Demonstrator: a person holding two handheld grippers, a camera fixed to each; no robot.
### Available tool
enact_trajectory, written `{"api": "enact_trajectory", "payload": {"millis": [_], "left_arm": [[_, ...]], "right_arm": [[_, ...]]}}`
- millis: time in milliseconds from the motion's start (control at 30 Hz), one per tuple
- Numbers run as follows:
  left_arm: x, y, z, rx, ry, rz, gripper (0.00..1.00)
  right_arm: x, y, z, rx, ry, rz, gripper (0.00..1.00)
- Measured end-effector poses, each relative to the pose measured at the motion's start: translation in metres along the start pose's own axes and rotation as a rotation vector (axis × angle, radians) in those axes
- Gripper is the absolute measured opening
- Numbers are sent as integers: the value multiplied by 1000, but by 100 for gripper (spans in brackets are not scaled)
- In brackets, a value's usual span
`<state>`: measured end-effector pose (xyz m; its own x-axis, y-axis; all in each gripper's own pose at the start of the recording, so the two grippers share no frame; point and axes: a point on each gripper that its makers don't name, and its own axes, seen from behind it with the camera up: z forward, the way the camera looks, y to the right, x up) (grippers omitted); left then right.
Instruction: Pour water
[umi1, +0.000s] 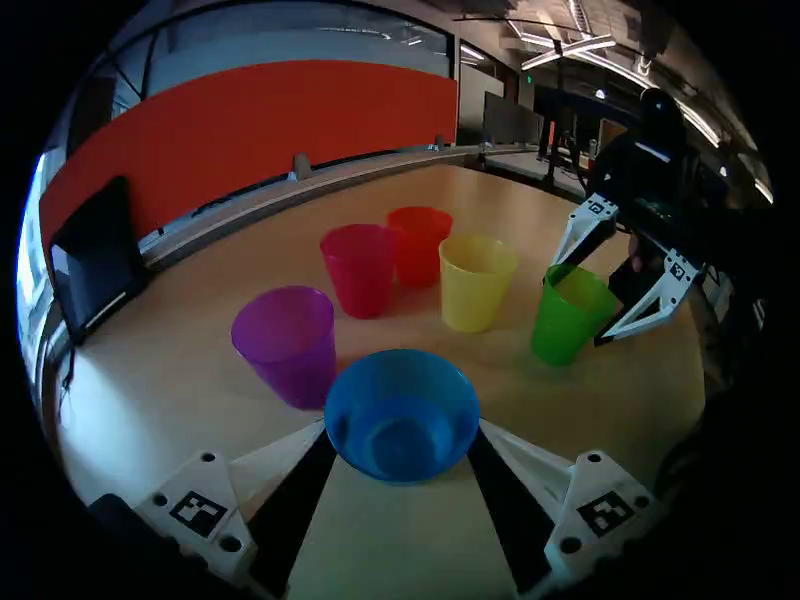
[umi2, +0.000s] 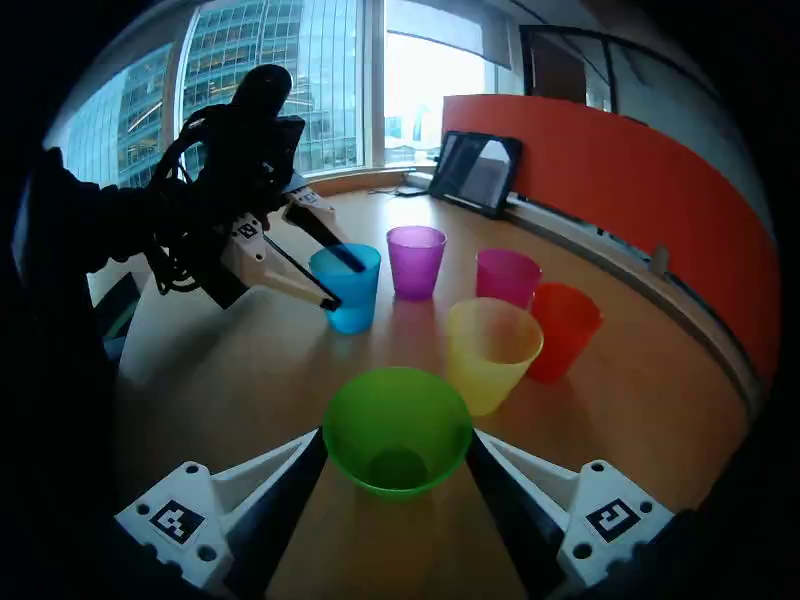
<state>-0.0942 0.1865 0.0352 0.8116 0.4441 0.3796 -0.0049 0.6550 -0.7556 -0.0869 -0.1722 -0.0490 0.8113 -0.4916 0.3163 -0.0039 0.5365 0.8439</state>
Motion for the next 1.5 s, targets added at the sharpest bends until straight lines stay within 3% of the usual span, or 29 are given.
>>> {"api": "enact_trajectory", "payload": {"millis": [200, 367, 667, 967, 1500], "left_arm": [[-1, 2, -1, -4, -5, 4, 85], [-1, 4, -3, -6, -8, 11, 85], [6, 3, -13, -1, 12, 10, 85], [35, 2, -37, 22, 86, 8, 85], [83, -16, -79, 84, 210, 4, 85]], "right_arm": [[1, 1, 1, -3, 3, 3, 100], [3, 2, 0, -3, 8, 16, 92], [16, 1, -5, -1, 48, 26, 91], [33, 6, -14, -21, 94, 26, 91], [91, 12, -31, -49, 239, 15, 91]]}}
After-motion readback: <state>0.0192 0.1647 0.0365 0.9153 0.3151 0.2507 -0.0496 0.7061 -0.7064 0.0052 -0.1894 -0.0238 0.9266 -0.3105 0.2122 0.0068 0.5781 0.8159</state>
